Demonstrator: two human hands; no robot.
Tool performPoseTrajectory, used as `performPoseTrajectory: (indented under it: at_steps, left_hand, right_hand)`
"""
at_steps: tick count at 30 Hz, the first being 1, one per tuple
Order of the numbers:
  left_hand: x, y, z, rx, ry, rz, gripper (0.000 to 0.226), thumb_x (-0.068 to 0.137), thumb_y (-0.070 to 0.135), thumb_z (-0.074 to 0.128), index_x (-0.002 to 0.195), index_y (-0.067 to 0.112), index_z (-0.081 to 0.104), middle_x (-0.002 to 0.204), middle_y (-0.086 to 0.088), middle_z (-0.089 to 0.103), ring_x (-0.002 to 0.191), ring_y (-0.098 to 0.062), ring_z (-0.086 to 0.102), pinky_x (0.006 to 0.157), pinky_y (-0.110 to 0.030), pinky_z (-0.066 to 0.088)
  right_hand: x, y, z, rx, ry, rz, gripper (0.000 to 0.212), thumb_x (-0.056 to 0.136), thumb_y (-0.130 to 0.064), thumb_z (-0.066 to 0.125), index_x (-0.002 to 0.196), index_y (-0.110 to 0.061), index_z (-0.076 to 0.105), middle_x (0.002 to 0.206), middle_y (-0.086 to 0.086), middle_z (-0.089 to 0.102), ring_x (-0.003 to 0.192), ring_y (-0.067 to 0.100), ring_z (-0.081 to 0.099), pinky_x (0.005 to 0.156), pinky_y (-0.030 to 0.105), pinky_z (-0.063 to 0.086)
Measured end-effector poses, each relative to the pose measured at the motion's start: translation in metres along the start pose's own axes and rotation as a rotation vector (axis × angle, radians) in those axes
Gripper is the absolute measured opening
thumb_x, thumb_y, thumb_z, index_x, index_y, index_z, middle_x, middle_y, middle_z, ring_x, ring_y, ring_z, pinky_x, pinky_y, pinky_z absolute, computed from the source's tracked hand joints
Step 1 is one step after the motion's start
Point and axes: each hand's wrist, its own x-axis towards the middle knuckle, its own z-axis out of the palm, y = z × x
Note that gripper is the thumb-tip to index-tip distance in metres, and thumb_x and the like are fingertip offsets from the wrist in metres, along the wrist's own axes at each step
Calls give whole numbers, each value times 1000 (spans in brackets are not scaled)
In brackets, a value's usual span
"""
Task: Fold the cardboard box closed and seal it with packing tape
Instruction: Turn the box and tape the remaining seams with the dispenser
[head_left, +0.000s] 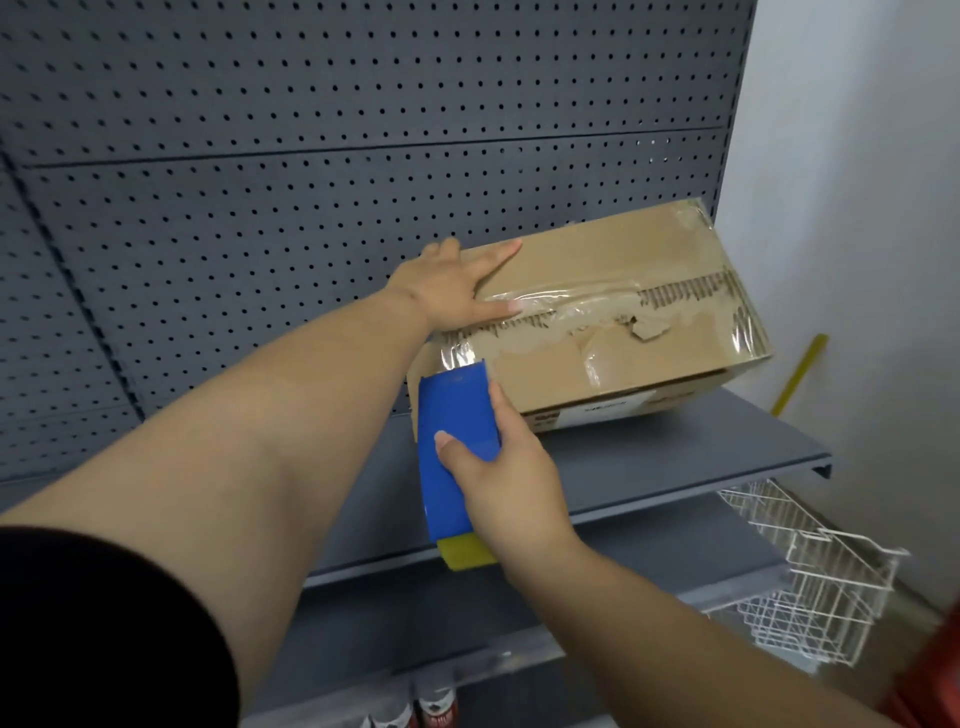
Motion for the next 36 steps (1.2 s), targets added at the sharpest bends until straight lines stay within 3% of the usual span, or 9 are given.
performPoseTrajectory:
  at_steps: [8, 12, 18, 24, 27, 31, 36]
  left_hand:
    - [3, -1, 5, -12, -75, -32, 86, 68, 86, 31, 136, 58, -14, 135, -15, 29, 123, -33, 30, 93, -47, 38]
    - [3, 0, 7, -27, -76, -23, 86, 69, 86, 32, 137, 58, -13, 134, -15, 30, 123, -33, 31, 93, -46, 38]
    - [5, -3, 3, -35, -43, -37, 85, 69, 85, 32, 137, 58, -12, 130, -15, 33, 121, -32, 33, 91, -45, 39]
    - [4, -2, 8, -37, -36, -47, 85, 70, 84, 34, 137, 58, -11, 127, -14, 35, 119, -31, 35, 87, -45, 41]
    - [6, 0, 6, -34, -36, -46, 85, 70, 84, 34, 137, 58, -11, 127, -13, 35, 119, -30, 35, 83, -42, 39]
    - [5, 2, 6, -51, -37, -50, 84, 70, 84, 35, 137, 59, -10, 126, -13, 36, 119, -30, 35, 84, -43, 40]
    - [0, 1, 12, -62, -51, -77, 83, 72, 83, 34, 137, 58, -12, 130, -14, 33, 123, -31, 31, 85, -44, 39]
  right_hand:
    - [-1, 1, 2, -26, -11, 4, 70, 88, -37, 58, 146, -42, 20, 129, -8, 54, 98, 11, 55, 84, 25, 47]
    - [-8, 6, -1, -56, -10, 22, 71, 89, -41, 56, 146, -45, 15, 105, -8, 56, 83, 7, 57, 82, 30, 52]
    - [-15, 10, 1, -97, -2, 30, 71, 91, -40, 53, 146, -46, 10, 84, -8, 51, 66, 2, 51, 67, 21, 47]
    - [-36, 32, 11, -180, -50, 56, 75, 91, -43, 51, 144, -50, -2, 93, -12, 52, 76, 5, 51, 67, 13, 42]
    - [-41, 39, 15, -171, -53, 55, 76, 91, -43, 50, 142, -53, -5, 88, -13, 53, 78, 3, 54, 76, 16, 46]
    - [-38, 45, 18, -208, -41, 59, 77, 92, -45, 48, 140, -53, -11, 97, -8, 56, 79, 6, 52, 77, 18, 43]
    - [-34, 49, 25, -267, -59, 61, 78, 94, -45, 45, 135, -50, -21, 85, -7, 48, 63, 1, 46, 56, 5, 38]
